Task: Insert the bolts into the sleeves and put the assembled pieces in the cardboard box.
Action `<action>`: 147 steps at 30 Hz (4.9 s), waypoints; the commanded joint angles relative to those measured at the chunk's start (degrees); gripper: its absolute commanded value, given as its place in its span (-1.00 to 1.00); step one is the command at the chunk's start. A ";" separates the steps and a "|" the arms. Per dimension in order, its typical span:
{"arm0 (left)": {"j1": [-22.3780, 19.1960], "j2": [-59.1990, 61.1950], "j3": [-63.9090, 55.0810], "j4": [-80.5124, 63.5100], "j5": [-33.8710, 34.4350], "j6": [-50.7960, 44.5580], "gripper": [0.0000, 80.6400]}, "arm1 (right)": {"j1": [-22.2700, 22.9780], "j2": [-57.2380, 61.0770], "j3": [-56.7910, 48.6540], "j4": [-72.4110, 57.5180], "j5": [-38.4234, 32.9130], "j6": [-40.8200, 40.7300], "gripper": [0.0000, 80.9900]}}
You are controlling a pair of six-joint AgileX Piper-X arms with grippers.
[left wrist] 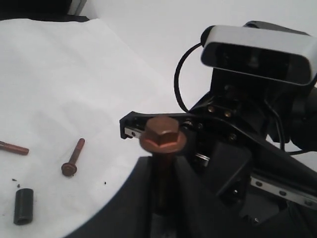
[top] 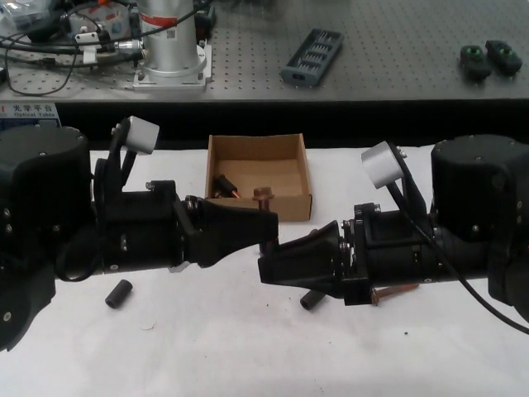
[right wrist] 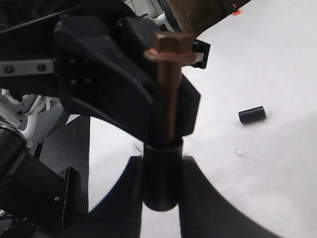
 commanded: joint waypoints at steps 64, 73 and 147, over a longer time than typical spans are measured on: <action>3.83 -24.50 0.04 43.90 -24.37 15.22 0.20 | -7.11 45.30 -70.21 35.00 24.37 11.53 -0.97; 3.83 -24.50 0.04 43.90 -18.00 12.71 0.20 | -7.11 45.30 -70.21 35.00 28.15 17.00 0.26; 3.83 -24.82 -3.39 36.13 -18.24 -6.71 0.03 | -0.71 30.63 -54.50 79.09 44.67 1.22 -0.89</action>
